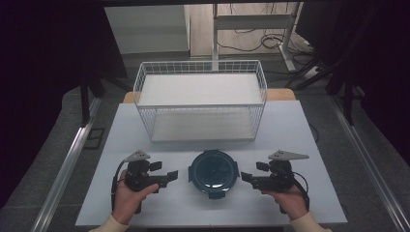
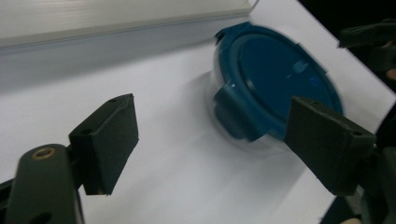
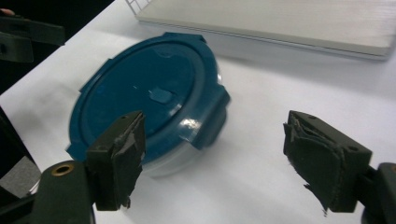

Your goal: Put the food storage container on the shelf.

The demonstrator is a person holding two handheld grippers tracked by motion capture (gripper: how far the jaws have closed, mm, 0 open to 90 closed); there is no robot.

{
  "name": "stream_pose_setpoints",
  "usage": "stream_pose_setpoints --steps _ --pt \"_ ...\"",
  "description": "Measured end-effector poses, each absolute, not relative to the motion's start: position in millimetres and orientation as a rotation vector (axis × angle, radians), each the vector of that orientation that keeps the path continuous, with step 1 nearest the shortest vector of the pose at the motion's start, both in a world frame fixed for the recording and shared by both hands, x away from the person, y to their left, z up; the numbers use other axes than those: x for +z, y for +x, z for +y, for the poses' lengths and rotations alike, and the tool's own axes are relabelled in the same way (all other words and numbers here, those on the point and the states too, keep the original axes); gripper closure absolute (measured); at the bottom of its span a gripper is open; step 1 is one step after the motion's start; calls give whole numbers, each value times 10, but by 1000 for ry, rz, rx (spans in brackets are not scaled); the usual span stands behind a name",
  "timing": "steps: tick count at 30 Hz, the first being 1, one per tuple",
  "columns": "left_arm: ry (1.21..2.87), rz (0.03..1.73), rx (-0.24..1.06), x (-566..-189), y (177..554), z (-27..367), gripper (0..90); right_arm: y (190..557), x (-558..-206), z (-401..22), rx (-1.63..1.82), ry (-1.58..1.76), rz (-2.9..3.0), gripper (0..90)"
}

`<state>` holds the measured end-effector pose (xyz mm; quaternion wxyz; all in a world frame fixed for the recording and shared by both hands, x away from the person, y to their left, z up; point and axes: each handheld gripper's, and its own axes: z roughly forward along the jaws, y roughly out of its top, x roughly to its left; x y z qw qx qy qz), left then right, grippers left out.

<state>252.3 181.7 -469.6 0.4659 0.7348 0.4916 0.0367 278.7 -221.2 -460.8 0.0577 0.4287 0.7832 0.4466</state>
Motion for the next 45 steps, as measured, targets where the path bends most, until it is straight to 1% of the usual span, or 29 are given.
stream_pose_setpoints --steps 5,7,11,14,30,32,45 --pt "1808 1217 39 -4657 2604 1724 156 2835 -4557 -2086 1338 1304 2399 186" --pt "1822 1219 6 -4673 2637 1667 155 2864 -4544 -2032 1333 1323 2395 162" --pt "1846 1234 -29 -4731 2665 1604 141 2918 -4584 -1967 1348 1360 2393 146" --pt "1834 1253 -60 -4776 2676 1604 133 2928 -4654 -1937 1325 1372 2423 138" --pt "1809 1249 -180 -4892 2700 1484 131 2924 -4786 -1958 1346 1456 2467 119" --pt "1790 1257 -212 -4922 2725 1475 130 2959 -4815 -1916 1347 1477 2473 115" --pt "1772 1261 -304 -5052 2828 1370 134 3132 -4978 -1784 1400 1614 2530 101"
